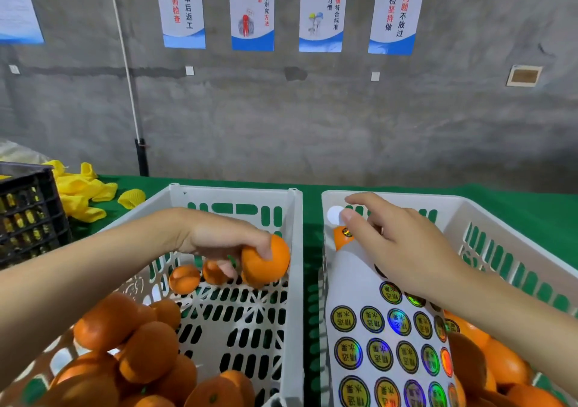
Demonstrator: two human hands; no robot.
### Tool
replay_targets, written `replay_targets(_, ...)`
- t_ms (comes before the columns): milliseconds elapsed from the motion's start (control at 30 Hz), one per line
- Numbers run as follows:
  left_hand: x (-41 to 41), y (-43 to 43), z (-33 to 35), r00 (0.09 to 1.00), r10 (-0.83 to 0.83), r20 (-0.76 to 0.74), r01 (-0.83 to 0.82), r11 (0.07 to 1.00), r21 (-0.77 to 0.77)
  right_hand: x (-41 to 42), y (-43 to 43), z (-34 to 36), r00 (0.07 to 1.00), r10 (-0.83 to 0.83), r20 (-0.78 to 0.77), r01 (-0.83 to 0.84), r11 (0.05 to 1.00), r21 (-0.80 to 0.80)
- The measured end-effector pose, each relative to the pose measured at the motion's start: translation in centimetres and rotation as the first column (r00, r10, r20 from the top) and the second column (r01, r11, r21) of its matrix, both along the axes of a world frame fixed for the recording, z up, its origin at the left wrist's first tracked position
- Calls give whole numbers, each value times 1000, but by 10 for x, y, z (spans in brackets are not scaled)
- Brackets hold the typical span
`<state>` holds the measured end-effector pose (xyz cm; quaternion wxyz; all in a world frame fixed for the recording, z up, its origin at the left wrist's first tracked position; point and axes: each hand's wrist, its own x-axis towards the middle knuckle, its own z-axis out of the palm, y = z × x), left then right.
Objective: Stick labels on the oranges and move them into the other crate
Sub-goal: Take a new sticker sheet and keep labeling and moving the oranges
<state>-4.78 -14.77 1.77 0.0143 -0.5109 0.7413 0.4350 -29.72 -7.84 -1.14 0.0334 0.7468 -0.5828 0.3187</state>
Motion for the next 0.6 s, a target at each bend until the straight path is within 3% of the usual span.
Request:
replay_targets(133, 6, -15, -1, 986, 29, -167, -50, 992, -120, 0, 1, -1, 1000, 12, 12, -12, 1000, -10)
replay_targets(233, -10, -14, -8, 904, 102, -414, -213, 949, -233, -1, 0, -1, 1000, -5, 9, 6, 999, -37)
replay_targets(333, -27, -3, -19, 830, 129, -542, -288, 932, -219, -1, -1, 0, 999, -33, 13, 33, 998, -59)
replay_targets(500, -42, 8, -27, 856, 73, -512, -205, 957, -206, 0, 2, 5, 997, -36, 66, 46, 987, -157)
replay_targets(600, -44, 11, -29, 860, -35, -509, -143, 941, -307, 3, 5, 7, 995, 6, 95, 17, 972, -235)
